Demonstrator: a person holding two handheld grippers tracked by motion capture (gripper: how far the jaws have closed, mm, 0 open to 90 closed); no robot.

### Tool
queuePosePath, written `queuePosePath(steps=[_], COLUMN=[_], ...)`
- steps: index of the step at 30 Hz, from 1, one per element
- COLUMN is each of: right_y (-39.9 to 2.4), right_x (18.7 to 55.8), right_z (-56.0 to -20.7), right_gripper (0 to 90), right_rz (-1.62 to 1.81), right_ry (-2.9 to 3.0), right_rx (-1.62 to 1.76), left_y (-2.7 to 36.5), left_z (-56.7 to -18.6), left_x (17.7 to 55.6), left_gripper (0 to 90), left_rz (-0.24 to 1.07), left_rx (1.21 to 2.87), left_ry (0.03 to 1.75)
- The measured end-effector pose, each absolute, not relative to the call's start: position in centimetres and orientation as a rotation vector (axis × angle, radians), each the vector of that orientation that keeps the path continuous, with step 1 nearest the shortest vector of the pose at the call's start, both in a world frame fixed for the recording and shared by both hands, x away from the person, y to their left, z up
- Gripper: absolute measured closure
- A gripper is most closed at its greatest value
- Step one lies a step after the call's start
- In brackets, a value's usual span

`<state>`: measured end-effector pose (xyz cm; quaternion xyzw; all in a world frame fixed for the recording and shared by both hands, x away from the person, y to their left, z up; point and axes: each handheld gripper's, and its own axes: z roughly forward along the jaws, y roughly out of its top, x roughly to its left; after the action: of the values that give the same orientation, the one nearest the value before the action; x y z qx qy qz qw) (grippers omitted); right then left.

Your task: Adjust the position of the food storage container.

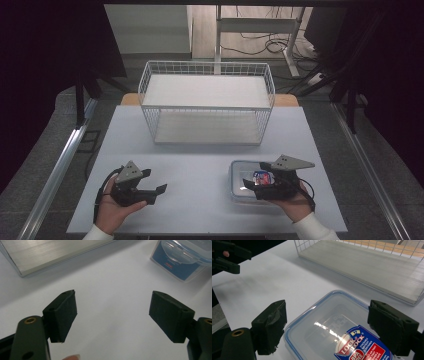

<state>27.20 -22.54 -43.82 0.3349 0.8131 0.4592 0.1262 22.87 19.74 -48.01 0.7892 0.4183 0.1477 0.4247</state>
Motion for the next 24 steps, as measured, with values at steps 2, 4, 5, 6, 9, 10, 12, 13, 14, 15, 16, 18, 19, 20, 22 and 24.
queuePosePath(steps=[2,4,5,6,9,10,12,13,14,15,16,18,19,20,22,24], right_y=[-22.5,-22.4,-22.4,-22.4,-22.5,-22.6,-22.8,-22.9,-23.1,-23.2,-23.4,-23.9,-24.2,-24.2,-25.2,-25.8], right_x=[27.2,27.3,27.2,27.1,26.7,26.6,26.4,26.3,26.3,26.3,26.4,26.6,26.7,26.7,27.1,27.4], right_z=[-43.9,-44.0,-44.0,-43.9,-43.7,-43.5,-43.3,-43.2,-43.1,-43.0,-42.9,-42.7,-42.6,-42.6,-42.4,-42.4], right_gripper=[16.2,16.5,16.6,16.7,17.7,18.1,18.9,19.3,19.6,20.0,20.4,21.4,21.9,21.9,23.4,24.2], right_rz=[1.334,1.316,1.308,1.299,1.271,1.264,1.251,1.246,1.242,1.238,1.236,1.238,1.237,1.237,1.23,1.218], right_ry=[2.37,2.38,2.383,2.382,2.373,2.37,2.356,2.353,2.351,2.349,2.349,2.345,2.344,2.344,2.335,2.328], right_rx=[0.972,0.966,0.965,0.962,0.955,0.954,0.954,0.956,0.959,0.963,0.969,0.982,0.989,0.989,1.012,1.03], left_y=[19.7,19.7,19.8,19.8,19.7,19.7,19.6,19.5,19.5,19.5,19.5,19.6,19.6,19.6,19.6,19.6], left_z=[-48.0,-47.9,-47.9,-47.8,-47.7,-47.6,-47.5,-47.5,-47.4,-47.4,-47.4,-47.4,-47.5,-47.5,-47.5,-47.5], left_x=[22.8,22.6,22.6,22.5,22.2,22.1,22.0,21.9,21.8,21.8,21.8,21.7,21.7,21.7,21.7,21.7], left_gripper=[21.9,21.9,22.0,22.0,22.0,22.0,22.0,22.0,22.0,22.0,22.0,22.1,22.0,22.0,22.1,22.1], left_rz=[0.371,0.37,0.373,0.374,0.379,0.379,0.38,0.38,0.38,0.38,0.38,0.379,0.378,0.378,0.377,0.377], left_rx=[1.973,1.969,1.971,1.971,1.971,1.97,1.971,1.97,1.971,1.971,1.97,1.971,1.97,1.97,1.971,1.971], left_ry=[1.045,1.045,1.043,1.04,1.03,1.026,1.022,1.021,1.019,1.018,1.019,1.022,1.026,1.026,1.033,1.034])
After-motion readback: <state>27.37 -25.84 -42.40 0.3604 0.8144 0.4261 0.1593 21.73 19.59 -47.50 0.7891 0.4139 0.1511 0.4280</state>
